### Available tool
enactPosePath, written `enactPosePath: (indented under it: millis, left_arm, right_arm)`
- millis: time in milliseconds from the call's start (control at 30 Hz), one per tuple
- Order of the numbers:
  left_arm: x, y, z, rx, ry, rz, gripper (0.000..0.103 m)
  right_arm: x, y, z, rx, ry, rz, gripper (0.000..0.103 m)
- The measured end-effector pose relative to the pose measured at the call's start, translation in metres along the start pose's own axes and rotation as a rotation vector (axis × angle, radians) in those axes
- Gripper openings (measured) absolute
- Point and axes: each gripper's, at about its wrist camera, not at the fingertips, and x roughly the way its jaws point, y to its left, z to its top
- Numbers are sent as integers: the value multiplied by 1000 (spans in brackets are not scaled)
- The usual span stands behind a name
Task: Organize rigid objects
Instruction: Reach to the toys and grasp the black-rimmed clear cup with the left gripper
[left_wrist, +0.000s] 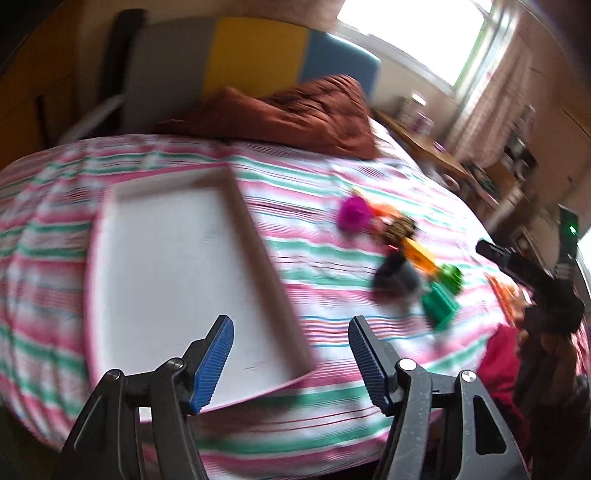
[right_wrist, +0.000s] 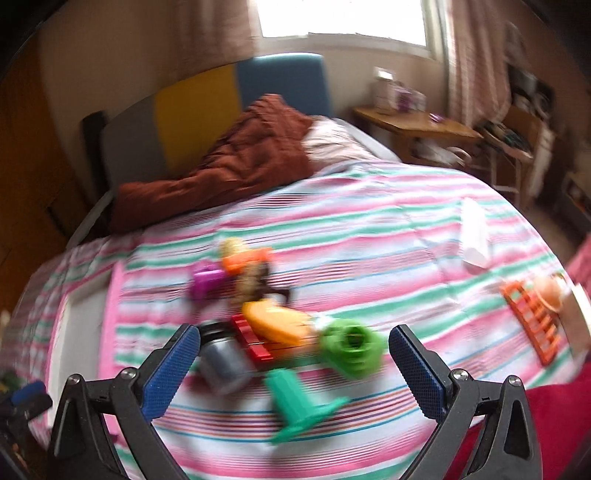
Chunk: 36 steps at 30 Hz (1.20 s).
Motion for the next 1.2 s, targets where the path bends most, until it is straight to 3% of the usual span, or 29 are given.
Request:
enactPosePath:
  millis: [167,300,433,567,833,1000,1100,1200]
  left_arm:
    - [40,-42,10,61,106,-103,66]
    - [69,-66,15,78,143,-128,69]
    - [100,-80,22,6,216,-179,73]
    - [120,-94,31,-26,197,-151,73]
    - [176,-108,49,-139,248,-97,75]
    - [191,-117,54,-86,202,-23,65]
    - [190,-113,53,-82,209,-40,62]
    - [182,-110,47,-8,221,-50,62]
  right_arm:
    - [11,-43,-1,84,15,2,103]
    - [18,-62,-9,150,14,41,103]
    - [21,-66,-8,193,24,69,103]
    - [17,-59,-5,169,1,88,103]
    - [8,-61,-1,189,-37,134,103]
    - [7,-67,1,214,-47,135,103]
    - [8,-70,0,225,-40,133,103]
    - [13,-71,0,228,-17,138,103]
